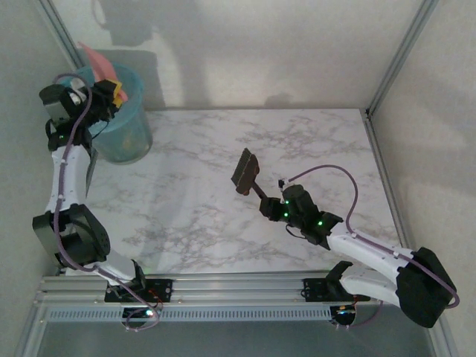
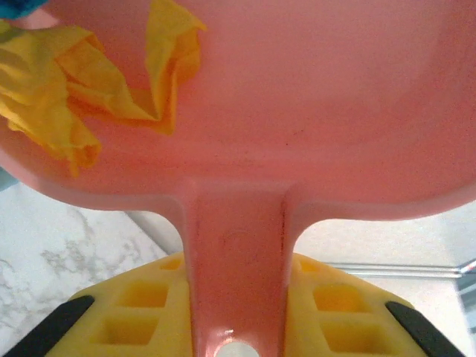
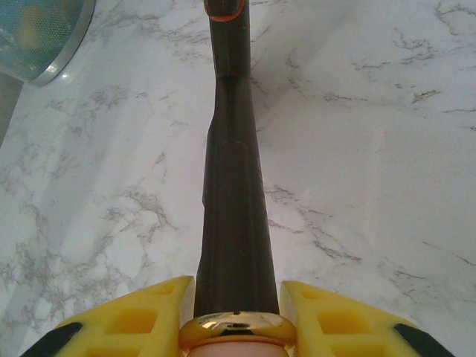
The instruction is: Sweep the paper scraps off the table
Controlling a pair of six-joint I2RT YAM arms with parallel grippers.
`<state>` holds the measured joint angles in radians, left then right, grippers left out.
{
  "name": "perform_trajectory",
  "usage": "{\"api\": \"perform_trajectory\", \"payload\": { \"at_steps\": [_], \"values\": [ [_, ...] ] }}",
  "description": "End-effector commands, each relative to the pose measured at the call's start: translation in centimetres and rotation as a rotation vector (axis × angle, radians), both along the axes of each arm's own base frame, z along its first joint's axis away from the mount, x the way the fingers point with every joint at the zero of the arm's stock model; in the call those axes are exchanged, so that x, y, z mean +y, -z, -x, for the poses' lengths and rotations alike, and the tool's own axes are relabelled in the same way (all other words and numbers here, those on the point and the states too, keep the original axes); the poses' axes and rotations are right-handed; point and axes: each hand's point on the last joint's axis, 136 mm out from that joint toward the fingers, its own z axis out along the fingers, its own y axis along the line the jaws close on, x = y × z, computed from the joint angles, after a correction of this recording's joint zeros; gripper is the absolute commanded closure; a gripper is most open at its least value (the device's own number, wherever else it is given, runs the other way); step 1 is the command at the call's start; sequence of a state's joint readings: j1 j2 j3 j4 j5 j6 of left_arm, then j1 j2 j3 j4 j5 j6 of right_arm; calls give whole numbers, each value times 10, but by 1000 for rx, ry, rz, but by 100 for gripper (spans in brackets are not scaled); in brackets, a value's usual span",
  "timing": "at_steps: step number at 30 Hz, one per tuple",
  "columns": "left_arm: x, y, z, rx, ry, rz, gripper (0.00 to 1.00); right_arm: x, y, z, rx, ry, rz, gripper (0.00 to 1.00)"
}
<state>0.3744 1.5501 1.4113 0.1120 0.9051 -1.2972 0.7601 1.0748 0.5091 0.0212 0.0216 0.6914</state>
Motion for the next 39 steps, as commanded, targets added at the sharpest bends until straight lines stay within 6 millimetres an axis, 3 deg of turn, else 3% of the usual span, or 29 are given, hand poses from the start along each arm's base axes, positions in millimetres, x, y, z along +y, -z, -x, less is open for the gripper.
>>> {"api": "perform_trajectory", "payload": {
  "at_steps": [1, 13, 24, 29, 34, 39],
  "values": [
    [4, -20, 12, -104, 18, 57, 100, 12, -18, -5, -48, -30, -27, 100],
    [8, -24, 11, -190, 44, 135, 100, 12, -17, -5, -56, -33, -18, 100],
    [6, -4, 5, -174, 76, 149, 100, 14, -17, -5, -57, -40, -14, 100],
    [4, -17, 15, -212, 46, 86, 100, 14, -14, -5, -53, -40, -9, 100],
    [-24, -55, 27, -270, 85, -44, 100, 11, -16, -7, -59, -25, -4, 100],
    [-97, -80, 40, -260, 159, -304, 100, 3, -20, -8, -81, 7, 2, 100]
  ]
}}
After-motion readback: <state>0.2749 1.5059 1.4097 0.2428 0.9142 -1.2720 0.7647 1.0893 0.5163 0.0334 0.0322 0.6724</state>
